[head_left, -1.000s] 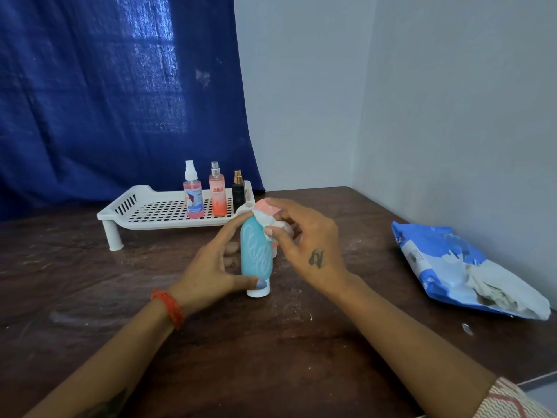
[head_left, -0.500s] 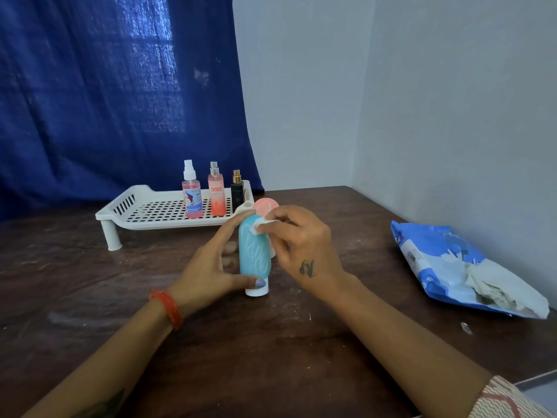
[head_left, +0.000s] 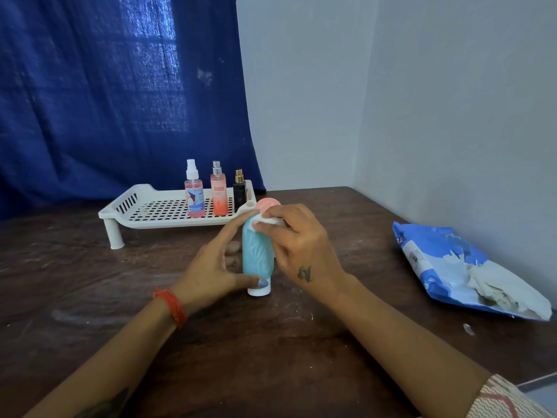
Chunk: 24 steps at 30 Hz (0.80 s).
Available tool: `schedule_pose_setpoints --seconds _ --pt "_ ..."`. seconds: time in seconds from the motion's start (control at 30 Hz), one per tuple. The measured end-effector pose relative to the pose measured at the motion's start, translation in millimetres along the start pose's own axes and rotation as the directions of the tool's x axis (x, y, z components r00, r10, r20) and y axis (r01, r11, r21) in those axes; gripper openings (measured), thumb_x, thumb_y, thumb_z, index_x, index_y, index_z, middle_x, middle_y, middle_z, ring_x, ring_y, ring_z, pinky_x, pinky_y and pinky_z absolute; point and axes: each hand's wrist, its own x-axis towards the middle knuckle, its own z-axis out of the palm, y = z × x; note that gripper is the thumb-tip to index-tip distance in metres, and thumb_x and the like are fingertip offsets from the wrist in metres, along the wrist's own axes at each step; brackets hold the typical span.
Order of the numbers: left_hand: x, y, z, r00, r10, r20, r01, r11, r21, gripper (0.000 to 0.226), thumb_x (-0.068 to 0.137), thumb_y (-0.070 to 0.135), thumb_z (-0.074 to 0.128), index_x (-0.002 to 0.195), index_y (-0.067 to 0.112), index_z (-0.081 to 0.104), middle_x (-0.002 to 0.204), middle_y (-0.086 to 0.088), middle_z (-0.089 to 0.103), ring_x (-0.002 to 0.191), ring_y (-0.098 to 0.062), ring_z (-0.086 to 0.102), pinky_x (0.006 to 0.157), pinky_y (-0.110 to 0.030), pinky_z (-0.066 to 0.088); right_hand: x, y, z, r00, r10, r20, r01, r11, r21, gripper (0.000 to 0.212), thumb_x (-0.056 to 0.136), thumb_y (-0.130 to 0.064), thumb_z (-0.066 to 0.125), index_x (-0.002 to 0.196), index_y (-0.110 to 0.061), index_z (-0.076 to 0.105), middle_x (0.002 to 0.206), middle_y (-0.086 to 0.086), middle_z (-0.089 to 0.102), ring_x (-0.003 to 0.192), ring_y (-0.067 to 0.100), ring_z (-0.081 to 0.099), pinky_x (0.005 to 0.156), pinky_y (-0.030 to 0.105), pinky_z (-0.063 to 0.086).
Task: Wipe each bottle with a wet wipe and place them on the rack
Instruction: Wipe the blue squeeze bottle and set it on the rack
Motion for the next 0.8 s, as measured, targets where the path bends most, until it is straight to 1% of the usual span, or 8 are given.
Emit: schedule_pose_setpoints --seconds 0.1,0.23,0.3,0.37,0.43,0.5,0.67,0.8 --pt "0 1 0 1.000 -0.010 -0.006 0.010 1.000 0.010 0.104 0.060 0.002 0.084 0.140 0.040 0.030 0.115 0.003 0.066 0.103 -0.012 0.066 0.084 -0.032 0.056 0 -3 7 0.998 -0.041 0.049 0.043 0.999 -0.033 0.037 0.067 -0.008 0.081 0.101 0.000 0.070 0.103 0.017 0.065 0.102 0.026 0.049 0.080 0.035 0.052" --pt "0 2 0 1.000 -0.003 -0.012 0.003 1.000 0.008 0.100 0.059 0.003 0.084 0.131 0.050 0.033 0.120 0.008 0.062 0.106 -0.012 0.064 0.084 -0.031 0.056 1 -1 4 0.983 -0.156 0.096 0.158 0.987 -0.011 0.035 0.068 -0.007 0.081 0.101 0.000 0.070 0.105 0.017 0.065 0.104 0.024 0.045 0.079 0.035 0.053" --pt "0 2 0 1.000 0.007 -0.012 -0.007 1.000 0.004 0.100 0.058 0.001 0.084 0.132 0.047 0.035 0.118 0.005 0.063 0.104 -0.014 0.065 0.082 -0.032 0.057 0 4 1 0.978 -0.189 0.092 0.190 0.982 0.004 0.029 0.071 -0.005 0.077 0.099 0.000 0.071 0.103 0.017 0.065 0.102 0.024 0.046 0.078 0.036 0.054" --pt "-1 3 1 1.000 0.002 -0.014 -0.002 1.000 -0.004 0.101 0.058 0.000 0.084 0.137 0.041 0.035 0.115 0.001 0.066 0.100 -0.015 0.067 0.081 -0.034 0.057 -1 8 -2 0.981 -0.182 0.069 0.182 0.983 -0.001 0.020 0.080 -0.008 0.064 0.098 -0.002 0.072 0.101 0.016 0.066 0.100 0.023 0.047 0.077 0.034 0.054" --pt "0 2 1 1.000 -0.003 -0.012 0.003 1.000 -0.012 0.103 0.058 0.000 0.084 0.139 0.038 0.034 0.114 -0.002 0.067 0.099 -0.016 0.068 0.081 -0.035 0.057 -2 9 -1 0.991 -0.128 0.040 0.129 0.992 -0.006 0.024 0.082 -0.011 0.056 0.098 -0.002 0.072 0.101 0.016 0.066 0.099 0.023 0.047 0.077 0.033 0.053" --pt "0 1 0 1.000 -0.017 -0.011 0.016 1.000 -0.015 0.105 0.057 0.002 0.085 0.140 0.040 0.033 0.114 -0.004 0.067 0.101 -0.018 0.067 0.083 -0.037 0.057 -2 7 2 0.997 -0.076 0.028 0.077 0.997 -0.011 0.027 0.082 -0.013 0.055 0.101 -0.001 0.070 0.102 0.016 0.066 0.100 0.023 0.047 0.078 0.033 0.053" --pt "-1 2 0 1.000 -0.018 -0.018 0.018 1.000 -0.002 0.101 0.060 0.002 0.084 0.132 0.050 0.032 0.118 0.001 0.064 0.105 -0.015 0.065 0.083 -0.032 0.057 0 -2 9 0.987 -0.132 0.090 0.137 0.990 -0.043 0.036 0.070 -0.006 0.078 0.104 0.001 0.068 0.106 0.017 0.065 0.105 0.025 0.045 0.084 0.035 0.050" --pt "-1 4 0 1.000 -0.012 -0.006 0.012 1.000 -0.012 0.101 0.060 -0.001 0.083 0.138 0.039 0.034 0.120 0.002 0.062 0.103 -0.018 0.066 0.081 -0.035 0.058 -2 3 4 0.966 -0.228 0.120 0.232 0.973 -0.020 0.032 0.072 -0.008 0.077 0.102 -0.001 0.069 0.103 0.015 0.066 0.102 0.023 0.047 0.086 0.031 0.047"
